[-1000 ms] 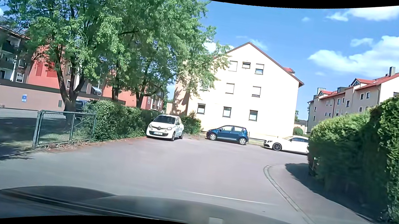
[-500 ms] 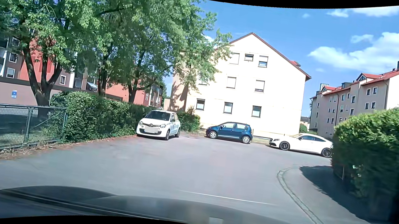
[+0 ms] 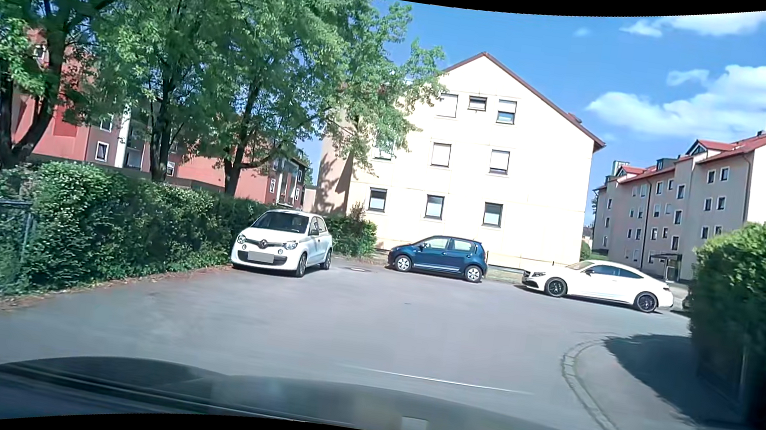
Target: Follow the waypoints while adhering to traffic rules and regulations
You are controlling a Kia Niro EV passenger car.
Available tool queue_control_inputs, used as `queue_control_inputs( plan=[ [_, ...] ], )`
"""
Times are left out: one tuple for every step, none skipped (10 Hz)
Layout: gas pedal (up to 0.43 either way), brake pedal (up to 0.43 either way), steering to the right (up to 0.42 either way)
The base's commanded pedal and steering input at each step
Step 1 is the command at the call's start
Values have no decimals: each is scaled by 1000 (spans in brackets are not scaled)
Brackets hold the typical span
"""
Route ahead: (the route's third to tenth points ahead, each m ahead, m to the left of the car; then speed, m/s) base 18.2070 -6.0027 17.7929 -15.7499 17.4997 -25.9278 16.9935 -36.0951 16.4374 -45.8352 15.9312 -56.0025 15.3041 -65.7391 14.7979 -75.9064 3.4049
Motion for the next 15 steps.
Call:
queue_control_inputs(
  plan=[
    [0, 165, 43],
    [0, 171, 46],
    [0, 165, 49],
    [0, 165, 52],
    [0, 165, 53],
    [0, 165, 56],
    [0, 165, 62],
    [0, 159, 70],
    [0, 159, 74],
    [0, 152, 74],
    [0, 152, 74],
    [0, 152, 75],
    [0, 146, 75],
    [0, 116, 75],
    [0, 24, 78]
  ],
)
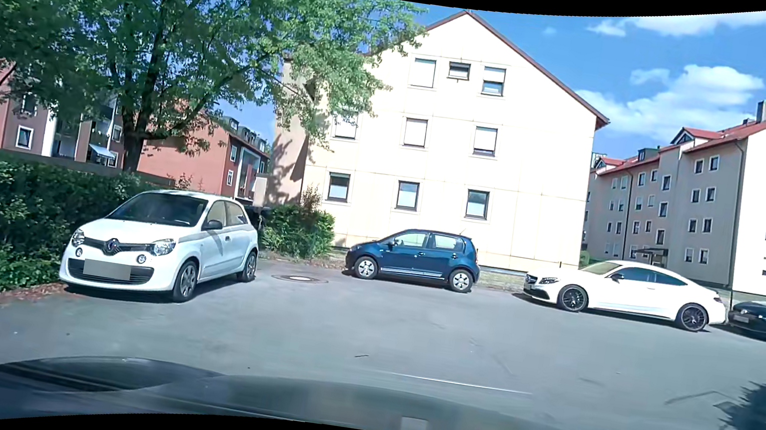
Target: Follow the waypoints while adhering to traffic rules and regulations
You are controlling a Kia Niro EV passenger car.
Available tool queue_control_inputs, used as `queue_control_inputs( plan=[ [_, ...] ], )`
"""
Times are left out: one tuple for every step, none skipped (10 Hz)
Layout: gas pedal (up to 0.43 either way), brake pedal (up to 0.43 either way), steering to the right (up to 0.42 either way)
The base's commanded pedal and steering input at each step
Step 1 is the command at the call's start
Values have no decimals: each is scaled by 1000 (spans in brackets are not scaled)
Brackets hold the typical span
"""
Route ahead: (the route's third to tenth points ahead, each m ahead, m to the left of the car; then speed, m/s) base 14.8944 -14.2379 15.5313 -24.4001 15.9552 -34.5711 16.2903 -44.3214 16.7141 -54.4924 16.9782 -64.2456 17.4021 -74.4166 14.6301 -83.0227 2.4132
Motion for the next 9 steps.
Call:
queue_control_inputs(
  plan=[
    [0, 12, 86],
    [0, 6, 100],
    [0, 6, 120],
    [0, 6, 142],
    [0, 6, 166],
    [0, 6, 193],
    [0, 12, 220],
    [87, 6, 238],
    [150, 6, 262]
  ],
)
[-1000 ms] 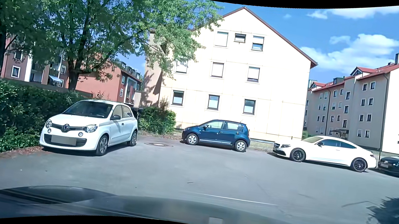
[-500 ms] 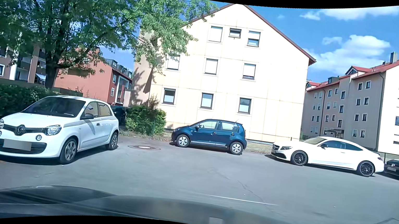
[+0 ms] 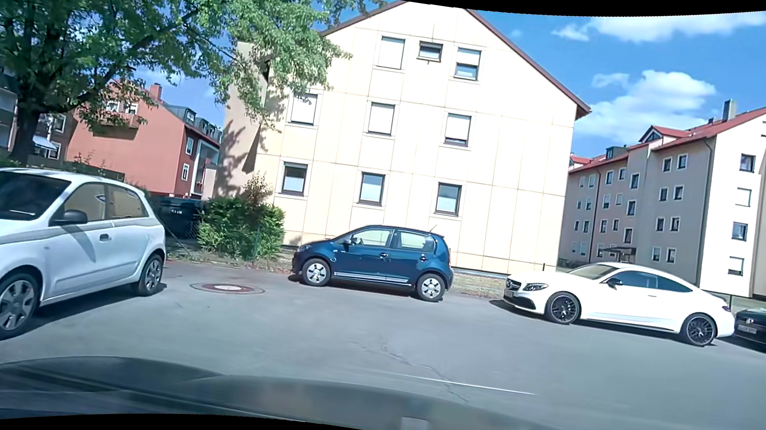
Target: Follow the waypoints while adhering to traffic rules and regulations
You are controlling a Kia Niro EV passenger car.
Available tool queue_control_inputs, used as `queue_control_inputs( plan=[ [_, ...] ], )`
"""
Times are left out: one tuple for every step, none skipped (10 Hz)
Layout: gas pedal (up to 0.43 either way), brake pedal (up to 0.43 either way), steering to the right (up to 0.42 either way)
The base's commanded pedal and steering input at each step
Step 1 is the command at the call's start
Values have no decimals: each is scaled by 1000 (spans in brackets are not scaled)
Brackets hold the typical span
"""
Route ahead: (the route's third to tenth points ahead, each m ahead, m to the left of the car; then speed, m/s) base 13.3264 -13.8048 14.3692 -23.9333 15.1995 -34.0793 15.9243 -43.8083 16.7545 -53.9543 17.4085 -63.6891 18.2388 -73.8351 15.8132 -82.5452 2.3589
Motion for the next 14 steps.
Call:
queue_control_inputs(
  plan=[
    [157, 6, 288],
    [157, 6, 308],
    [157, 6, 331],
    [150, 6, 352],
    [138, 6, 372],
    [130, 6, 396],
    [118, 6, 417],
    [98, 6, 432],
    [79, 6, 446],
    [79, 6, 459],
    [79, 6, 471],
    [79, 6, 481],
    [79, 6, 494],
    [79, 6, 508]
  ],
)
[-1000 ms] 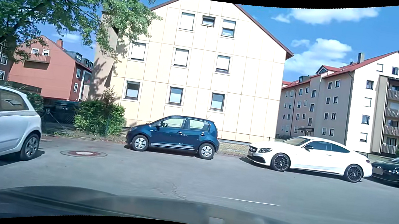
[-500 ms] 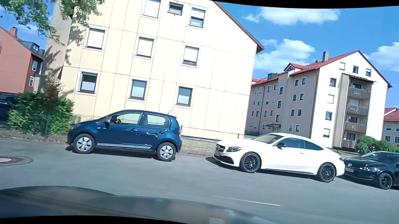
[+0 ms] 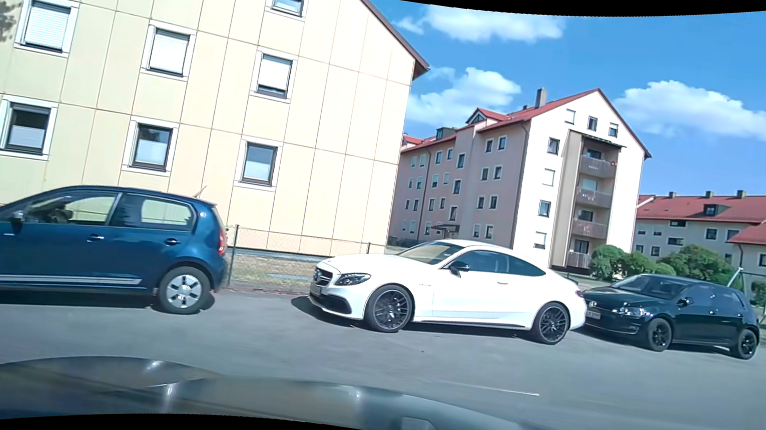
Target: Follow the waypoints while adhering to traffic rules and regulations
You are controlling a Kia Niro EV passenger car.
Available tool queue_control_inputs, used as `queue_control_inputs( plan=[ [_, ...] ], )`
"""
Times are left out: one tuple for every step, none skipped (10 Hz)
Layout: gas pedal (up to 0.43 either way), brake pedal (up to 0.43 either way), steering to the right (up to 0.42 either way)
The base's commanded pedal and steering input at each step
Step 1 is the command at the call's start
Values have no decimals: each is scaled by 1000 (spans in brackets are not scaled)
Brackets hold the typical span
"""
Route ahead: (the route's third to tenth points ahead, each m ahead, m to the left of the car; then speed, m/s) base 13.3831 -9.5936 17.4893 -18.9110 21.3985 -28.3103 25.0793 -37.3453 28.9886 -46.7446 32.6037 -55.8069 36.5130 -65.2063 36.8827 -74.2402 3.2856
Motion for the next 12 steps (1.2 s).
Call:
queue_control_inputs(
  plan=[
    [79, 6, 514],
    [79, 6, 524],
    [79, 6, 534],
    [79, 6, 539],
    [79, 6, 543],
    [79, 6, 548],
    [79, 6, 553],
    [79, 6, 553],
    [79, 6, 553],
    [79, 6, 550],
    [79, 6, 542],
    [79, 6, 532]
  ],
)
